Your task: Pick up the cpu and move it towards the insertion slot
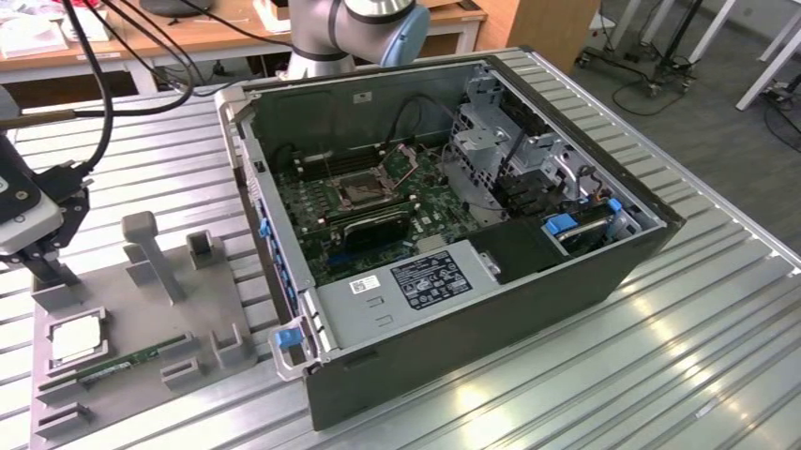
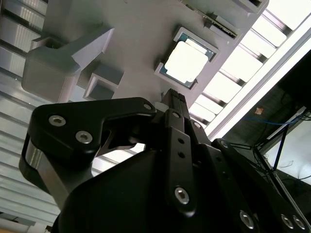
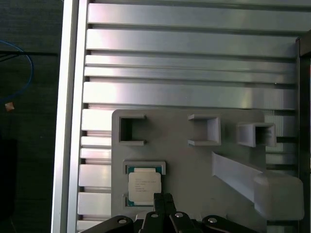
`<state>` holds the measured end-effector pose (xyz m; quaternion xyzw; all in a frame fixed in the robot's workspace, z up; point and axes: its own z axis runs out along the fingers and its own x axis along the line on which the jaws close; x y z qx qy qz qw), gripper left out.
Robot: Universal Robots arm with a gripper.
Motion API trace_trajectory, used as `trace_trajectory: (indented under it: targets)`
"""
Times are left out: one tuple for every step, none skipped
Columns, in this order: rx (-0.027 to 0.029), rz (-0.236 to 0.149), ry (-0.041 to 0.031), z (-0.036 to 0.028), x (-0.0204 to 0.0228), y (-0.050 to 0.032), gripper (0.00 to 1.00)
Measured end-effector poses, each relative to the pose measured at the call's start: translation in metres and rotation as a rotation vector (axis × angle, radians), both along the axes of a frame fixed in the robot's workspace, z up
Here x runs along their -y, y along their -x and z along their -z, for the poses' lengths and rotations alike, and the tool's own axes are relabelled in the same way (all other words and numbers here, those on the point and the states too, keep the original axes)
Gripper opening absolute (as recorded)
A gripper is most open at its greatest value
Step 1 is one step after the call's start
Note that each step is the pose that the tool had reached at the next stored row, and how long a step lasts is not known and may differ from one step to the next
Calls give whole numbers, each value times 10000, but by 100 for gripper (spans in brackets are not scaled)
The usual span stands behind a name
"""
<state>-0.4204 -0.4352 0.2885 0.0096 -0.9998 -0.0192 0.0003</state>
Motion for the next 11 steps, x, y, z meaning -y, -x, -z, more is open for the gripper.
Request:
trace_trajectory:
  targets:
    - [-1,1,1,-1,-1,8,11]
    - [-2,1,1,-1,0,18,11]
    - [-1,0,1,0,0,28,11]
    - [-2,0,1,0,0,40,11]
    - [-2,1,2,0,0,52,11]
    - [-2,1,2,1,0,64,11]
    - [-1,0,0,3,0,76,11]
    - [-2,0,1,3,0,89,11]
    - [-2,0,1,4,0,102,11]
    - [-2,0,2,4,0,116,11]
    - [-3,1,2,5,0,129,11]
